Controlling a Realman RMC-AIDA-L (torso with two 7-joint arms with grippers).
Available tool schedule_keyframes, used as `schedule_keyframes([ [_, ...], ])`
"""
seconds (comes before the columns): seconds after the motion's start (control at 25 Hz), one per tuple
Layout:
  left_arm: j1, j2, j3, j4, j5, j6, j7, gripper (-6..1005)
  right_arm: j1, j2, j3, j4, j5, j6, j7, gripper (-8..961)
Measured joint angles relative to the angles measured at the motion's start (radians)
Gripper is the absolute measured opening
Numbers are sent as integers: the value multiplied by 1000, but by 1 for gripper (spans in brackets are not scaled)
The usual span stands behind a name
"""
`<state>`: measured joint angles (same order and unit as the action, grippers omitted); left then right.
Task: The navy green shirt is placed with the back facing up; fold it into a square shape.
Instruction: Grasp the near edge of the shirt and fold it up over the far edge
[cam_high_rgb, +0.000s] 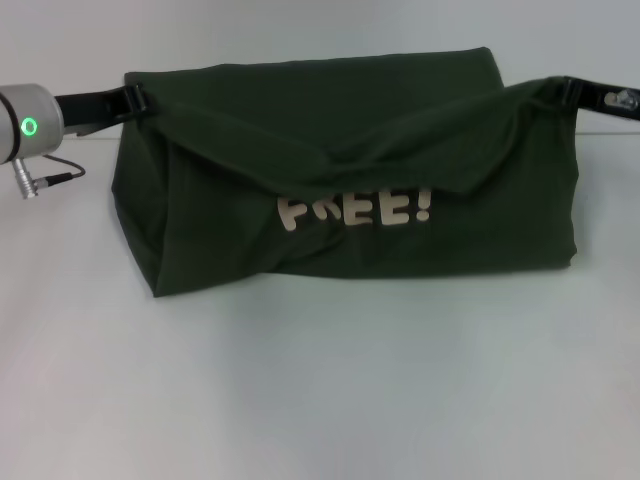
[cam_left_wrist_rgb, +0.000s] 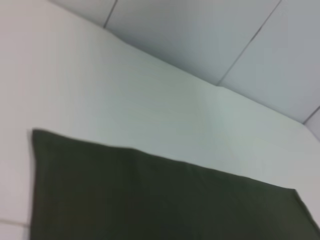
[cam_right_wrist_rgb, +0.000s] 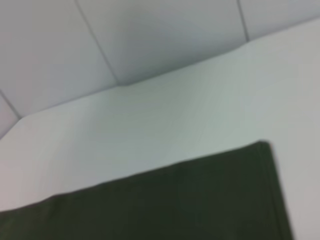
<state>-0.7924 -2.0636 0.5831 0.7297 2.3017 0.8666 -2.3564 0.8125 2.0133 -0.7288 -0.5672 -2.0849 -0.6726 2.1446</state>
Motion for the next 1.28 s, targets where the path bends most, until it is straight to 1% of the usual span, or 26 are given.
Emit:
schedule_keyframes([
  [0.08,-2,-5,51,-2,0,-46,0,-2,10,4,-27,11,-3,44,-3,52],
  [0.2,-2,-16,151,-8,3,-116,1,-2,24,10,-99,32,-4,116,-3,52],
  [0.32,2,-21,230,-8,3,-171,2,-2,42,17,-153,59,-4,191,-3,52],
  [0.36,3,-21,243,-7,4,-180,2,-2,46,20,-163,64,-4,208,-4,52],
  [0.52,11,-23,251,3,3,-189,2,-2,50,26,-176,67,-4,228,-4,52],
  [0.68,22,-27,248,23,-1,-192,-1,-1,48,27,-172,61,-4,235,-4,51],
  [0.92,30,-57,255,55,4,-236,-6,-1,70,27,-202,65,-5,282,-5,51],
  [1.0,31,-61,256,59,5,-240,-6,-2,83,29,-231,67,-6,287,-5,51],
  [1.12,36,-69,257,68,6,-247,-6,-2,90,31,-246,67,-6,289,-8,52],
  [1.28,56,-89,255,101,6,-257,-5,17,105,35,-266,72,-6,292,-24,51],
])
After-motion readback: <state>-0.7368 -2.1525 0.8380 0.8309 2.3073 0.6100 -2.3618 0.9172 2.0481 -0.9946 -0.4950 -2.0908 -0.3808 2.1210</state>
